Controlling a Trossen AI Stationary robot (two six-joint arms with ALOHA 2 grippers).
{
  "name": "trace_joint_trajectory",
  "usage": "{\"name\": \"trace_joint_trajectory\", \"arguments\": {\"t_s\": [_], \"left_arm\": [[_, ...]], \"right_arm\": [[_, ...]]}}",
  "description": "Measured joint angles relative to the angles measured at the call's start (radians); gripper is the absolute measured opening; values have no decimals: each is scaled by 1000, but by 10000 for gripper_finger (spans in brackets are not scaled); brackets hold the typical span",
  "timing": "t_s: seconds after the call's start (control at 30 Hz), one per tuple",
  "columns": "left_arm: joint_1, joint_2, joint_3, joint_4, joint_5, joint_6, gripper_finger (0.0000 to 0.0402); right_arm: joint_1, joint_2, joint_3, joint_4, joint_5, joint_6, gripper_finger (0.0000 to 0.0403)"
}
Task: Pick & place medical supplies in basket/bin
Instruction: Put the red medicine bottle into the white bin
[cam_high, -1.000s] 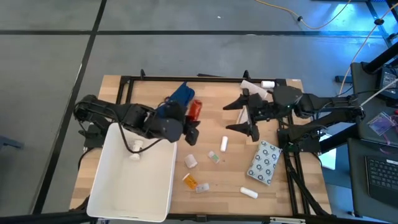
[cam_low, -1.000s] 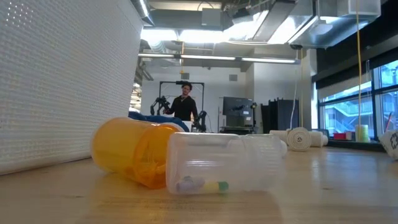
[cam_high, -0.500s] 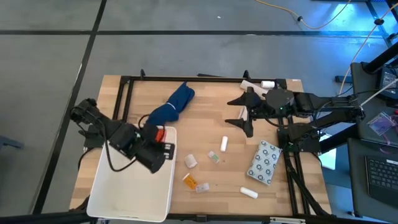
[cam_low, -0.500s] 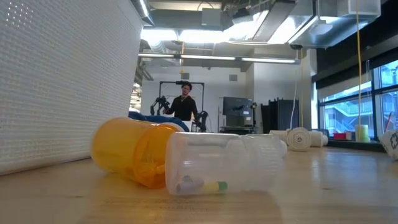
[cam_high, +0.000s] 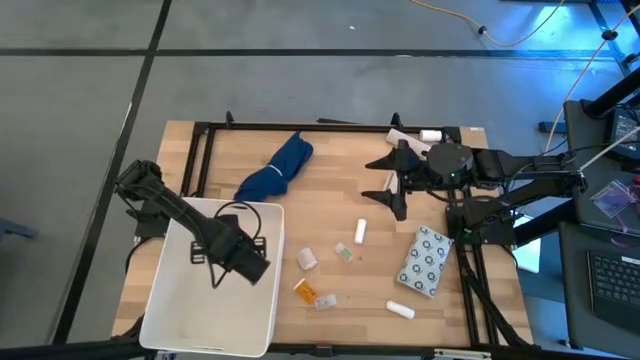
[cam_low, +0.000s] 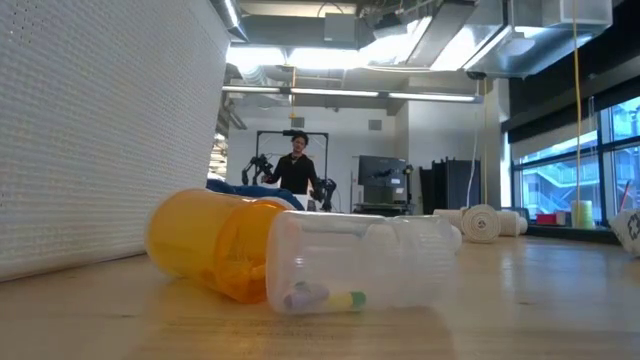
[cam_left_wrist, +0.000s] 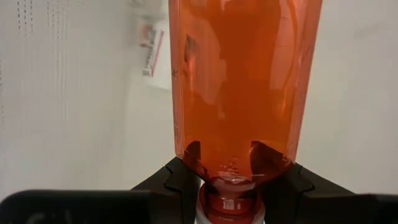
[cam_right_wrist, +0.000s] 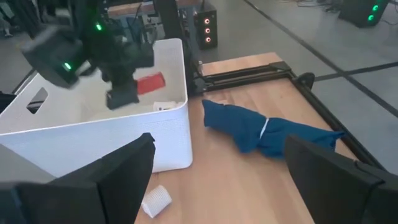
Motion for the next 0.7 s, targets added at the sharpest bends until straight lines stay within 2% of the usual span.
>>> {"name": "trace_joint_trajectory", "arguments": {"t_s": [0.17, 0.33, 0.47, 0.7], "left_arm": [[42, 0, -103, 59, 0, 17, 118], [82, 0, -212, 150, 74, 78, 120], [106, 0, -296, 235, 70, 120, 121], [148, 0, -390, 277, 86, 218, 121]], "right_arm": [[0, 0, 0, 0, 0, 24, 352], [0, 0, 0, 0, 0, 48, 352], [0, 0, 0, -1, 0, 47, 352], [0, 0, 0, -2, 0, 47, 352]]}}
